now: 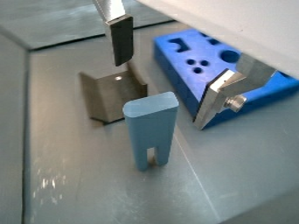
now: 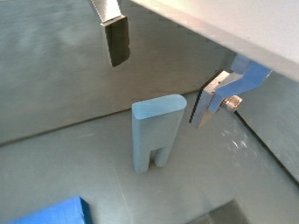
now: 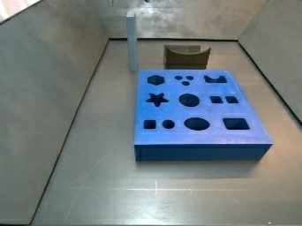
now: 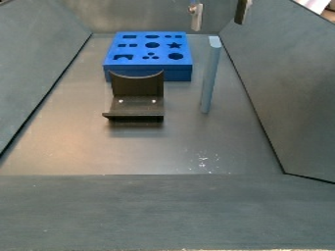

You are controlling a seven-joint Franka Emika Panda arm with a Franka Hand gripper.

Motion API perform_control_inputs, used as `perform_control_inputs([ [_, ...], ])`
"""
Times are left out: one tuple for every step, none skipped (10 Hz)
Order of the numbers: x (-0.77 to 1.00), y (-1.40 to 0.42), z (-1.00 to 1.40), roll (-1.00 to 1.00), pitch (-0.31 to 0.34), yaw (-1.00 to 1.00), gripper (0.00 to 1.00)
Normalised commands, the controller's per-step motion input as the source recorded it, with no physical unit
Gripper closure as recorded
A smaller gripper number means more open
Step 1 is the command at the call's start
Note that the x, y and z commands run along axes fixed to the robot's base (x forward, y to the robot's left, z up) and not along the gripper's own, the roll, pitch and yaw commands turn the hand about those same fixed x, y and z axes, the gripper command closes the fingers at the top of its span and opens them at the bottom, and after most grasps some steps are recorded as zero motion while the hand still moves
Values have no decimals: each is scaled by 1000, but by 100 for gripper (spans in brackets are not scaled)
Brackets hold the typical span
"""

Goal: Pick up the square-circle object. Move up. Place the square-circle object on the fixture. Regrasp the square-circle object. Rotate the square-circle object. Move to above the board. Insert the square-circle object.
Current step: Rotate the square-circle object.

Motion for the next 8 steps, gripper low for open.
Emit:
perform_control_inputs([
  [39,2,-39,-5,4,1000,0],
  [39,1,-38,-6,4,1000,0],
  [40,1,-36,-6,4,1000,0],
  [40,1,-35,-6,4,1000,0],
  [40,1,-35,-6,4,1000,0],
  [40,0,-34,-6,4,1000,0],
  [40,0,-34,-6,4,1000,0],
  [41,0,-33,-7,5,1000,0],
])
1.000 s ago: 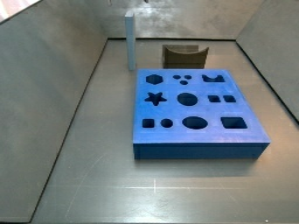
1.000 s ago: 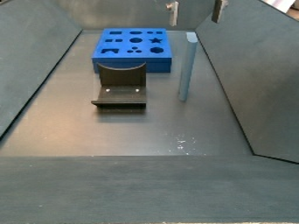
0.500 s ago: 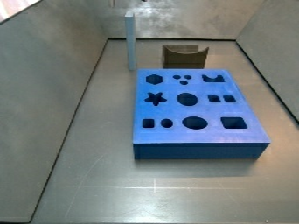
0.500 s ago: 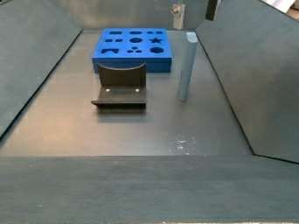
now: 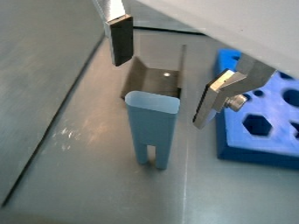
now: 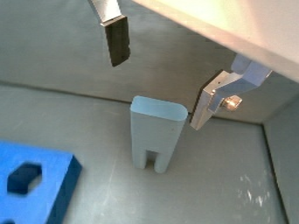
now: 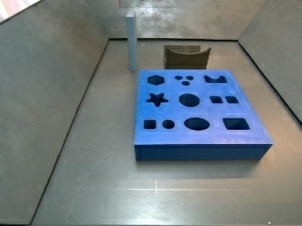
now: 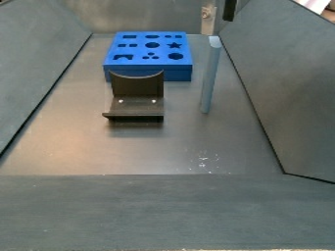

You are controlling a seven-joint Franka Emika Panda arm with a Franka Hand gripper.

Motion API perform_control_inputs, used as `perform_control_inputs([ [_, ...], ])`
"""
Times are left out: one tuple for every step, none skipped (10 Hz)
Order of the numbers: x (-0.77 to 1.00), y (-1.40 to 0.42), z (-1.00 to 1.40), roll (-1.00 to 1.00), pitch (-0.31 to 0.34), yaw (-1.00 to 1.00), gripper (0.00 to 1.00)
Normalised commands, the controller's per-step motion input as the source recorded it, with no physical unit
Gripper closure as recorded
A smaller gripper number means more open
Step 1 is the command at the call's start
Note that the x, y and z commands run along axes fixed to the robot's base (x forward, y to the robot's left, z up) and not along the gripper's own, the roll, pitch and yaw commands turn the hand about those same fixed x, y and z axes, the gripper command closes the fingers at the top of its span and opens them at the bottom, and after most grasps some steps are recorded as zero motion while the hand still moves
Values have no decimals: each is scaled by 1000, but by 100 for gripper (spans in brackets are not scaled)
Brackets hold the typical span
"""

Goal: Pick up the square-circle object. Move up. Place the square-circle object on the fixture. Regrasp the square-circle object. Rotate the square-circle object. Move to above the board. Insert the square-circle object.
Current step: Rotate the square-circle object.

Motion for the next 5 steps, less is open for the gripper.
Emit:
perform_control_inputs([
  [41,0,-33,-7,5,1000,0],
  [41,0,-33,-7,5,1000,0],
  [41,0,-33,-7,5,1000,0],
  [41,0,-33,-8,5,1000,0],
  [41,0,-33,-8,5,1000,0],
])
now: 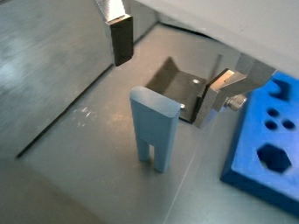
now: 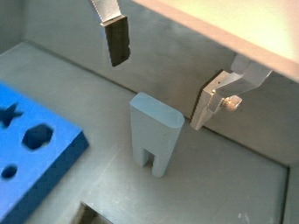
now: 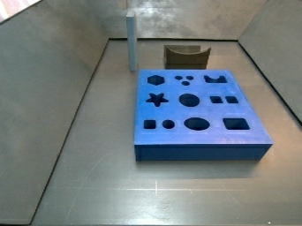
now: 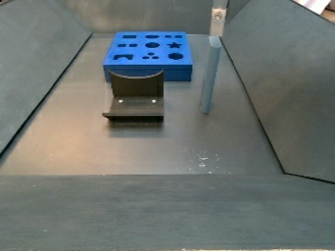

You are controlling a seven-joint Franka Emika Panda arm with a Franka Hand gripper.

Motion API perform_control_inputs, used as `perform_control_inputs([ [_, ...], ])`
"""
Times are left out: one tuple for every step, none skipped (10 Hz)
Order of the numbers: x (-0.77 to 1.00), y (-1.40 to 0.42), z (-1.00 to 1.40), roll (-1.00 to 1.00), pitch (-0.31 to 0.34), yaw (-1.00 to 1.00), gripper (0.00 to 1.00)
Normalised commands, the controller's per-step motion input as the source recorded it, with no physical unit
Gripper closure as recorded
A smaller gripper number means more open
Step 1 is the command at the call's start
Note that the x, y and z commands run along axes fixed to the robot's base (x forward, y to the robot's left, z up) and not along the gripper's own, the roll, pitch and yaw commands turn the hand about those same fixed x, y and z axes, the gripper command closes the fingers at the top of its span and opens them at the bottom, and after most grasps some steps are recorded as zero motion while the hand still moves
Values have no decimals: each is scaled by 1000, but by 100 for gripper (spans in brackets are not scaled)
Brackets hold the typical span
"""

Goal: Pick up the square-circle object. Move up. Place the square-circle object on the fixture. Regrasp the square-circle object. Rotate the square-circle object. Move to above the board. Insert the square-circle object.
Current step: Rotate the square-circle object.

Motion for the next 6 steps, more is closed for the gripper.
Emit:
perform_control_inputs([
  [41,0,-32,-8,6,1000,0],
  [41,0,-32,-8,6,1000,0],
  [41,0,-32,-9,6,1000,0],
  [41,0,-32,-9,6,1000,0],
  [41,0,-32,-10,7,1000,0],
  [41,0,-32,-10,7,1000,0],
])
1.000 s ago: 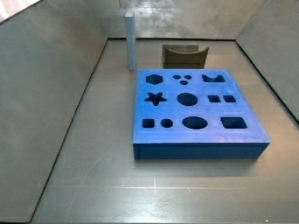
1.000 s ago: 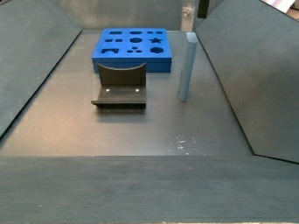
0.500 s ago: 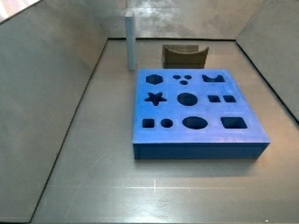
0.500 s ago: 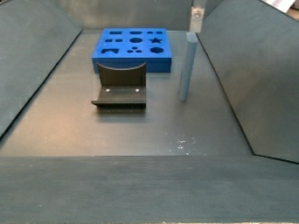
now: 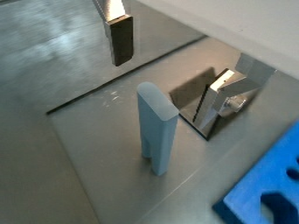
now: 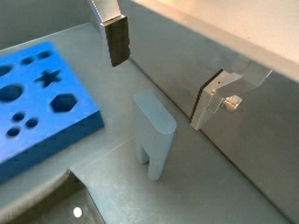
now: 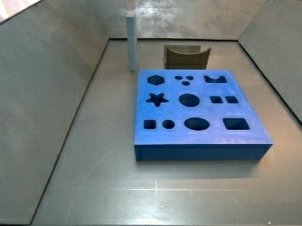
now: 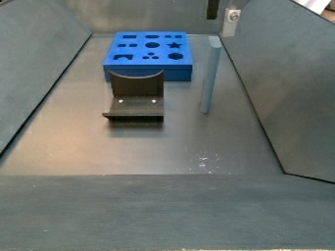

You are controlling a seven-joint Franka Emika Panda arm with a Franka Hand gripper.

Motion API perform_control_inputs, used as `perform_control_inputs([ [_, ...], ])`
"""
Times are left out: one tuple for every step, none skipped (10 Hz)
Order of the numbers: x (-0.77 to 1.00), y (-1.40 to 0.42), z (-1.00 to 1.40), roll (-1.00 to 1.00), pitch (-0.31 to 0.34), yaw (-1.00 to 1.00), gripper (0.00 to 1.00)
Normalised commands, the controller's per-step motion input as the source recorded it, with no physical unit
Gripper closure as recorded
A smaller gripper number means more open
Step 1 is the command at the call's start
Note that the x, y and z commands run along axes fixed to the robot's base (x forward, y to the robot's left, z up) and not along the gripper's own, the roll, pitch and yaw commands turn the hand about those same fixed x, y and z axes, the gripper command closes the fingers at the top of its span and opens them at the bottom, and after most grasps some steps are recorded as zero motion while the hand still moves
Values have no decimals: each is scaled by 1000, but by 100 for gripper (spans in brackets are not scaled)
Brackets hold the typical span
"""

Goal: Pick up the square-circle object. Move up. Place the square-circle object on the fixture. Regrasp the square-circle object. Rotate the square-circle object. Move to above the board. Insert the square-circle object.
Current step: Rotate the square-circle object.

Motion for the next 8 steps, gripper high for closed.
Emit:
perform_control_inputs([
  [41,0,-32,-10,7,1000,0],
  [41,-1,-31,-11,7,1000,0],
  [41,0,-31,-12,8,1000,0],
  [41,-1,-31,-12,8,1000,0],
  [41,-1,-31,-13,9,1000,0],
  [42,-1,-31,-14,9,1000,0],
  [42,-1,-31,-15,10,1000,0],
  [42,-1,-30,-16,11,1000,0],
])
